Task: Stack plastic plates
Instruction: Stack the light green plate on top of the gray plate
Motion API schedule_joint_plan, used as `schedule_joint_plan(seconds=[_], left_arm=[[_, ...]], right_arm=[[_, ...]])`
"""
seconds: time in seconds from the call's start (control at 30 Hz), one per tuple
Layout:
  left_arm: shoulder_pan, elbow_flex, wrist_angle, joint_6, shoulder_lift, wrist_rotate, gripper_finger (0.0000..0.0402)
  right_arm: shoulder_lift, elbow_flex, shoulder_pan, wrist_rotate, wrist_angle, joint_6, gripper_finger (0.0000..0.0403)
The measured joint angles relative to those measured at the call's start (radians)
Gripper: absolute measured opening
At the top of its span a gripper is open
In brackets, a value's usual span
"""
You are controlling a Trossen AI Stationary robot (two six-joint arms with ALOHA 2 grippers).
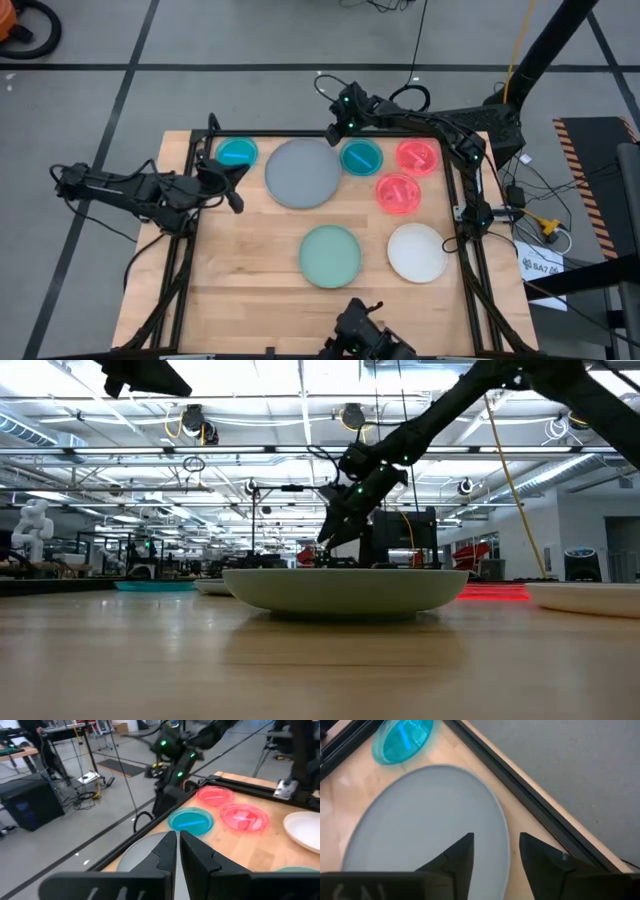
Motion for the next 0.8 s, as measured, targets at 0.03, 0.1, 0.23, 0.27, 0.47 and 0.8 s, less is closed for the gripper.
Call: schedule_joint_plan(seconds=[0.03, 0.1, 0.23, 0.27, 0.47, 0.8], left_arm=[[0.009, 0.0, 0.0, 0.0, 0.006, 0.0, 0.003], [0.026, 0.0, 0.0, 0.005, 0.025, 0.0, 0.003], [0.064, 0.0, 0.001, 0.026, 0.066, 0.001, 0.003], [0.074, 0.0, 0.001, 0.034, 0.077, 0.001, 0.003], [0.133, 0.0, 0.001, 0.111, 0.134, 0.1, 0.003], [0.231, 0.0, 0.05, 0.246, 0.172, 0.167, 0.003]], right_arm=[[-0.013, 0.0, 0.001, 0.0, -0.016, -0.012, 0.0154], [-0.04, 0.0, 0.009, 0.001, -0.063, -0.043, 0.0155], [-0.097, 0.0, 0.046, 0.0, -0.154, -0.099, 0.0155], [-0.111, 0.0, 0.057, 0.0, -0.178, -0.112, 0.0155], [-0.255, -0.141, 0.112, -0.001, -0.185, -0.151, 0.0155], [-0.568, -0.568, 0.131, 0.141, -0.023, 0.028, 0.0155]])
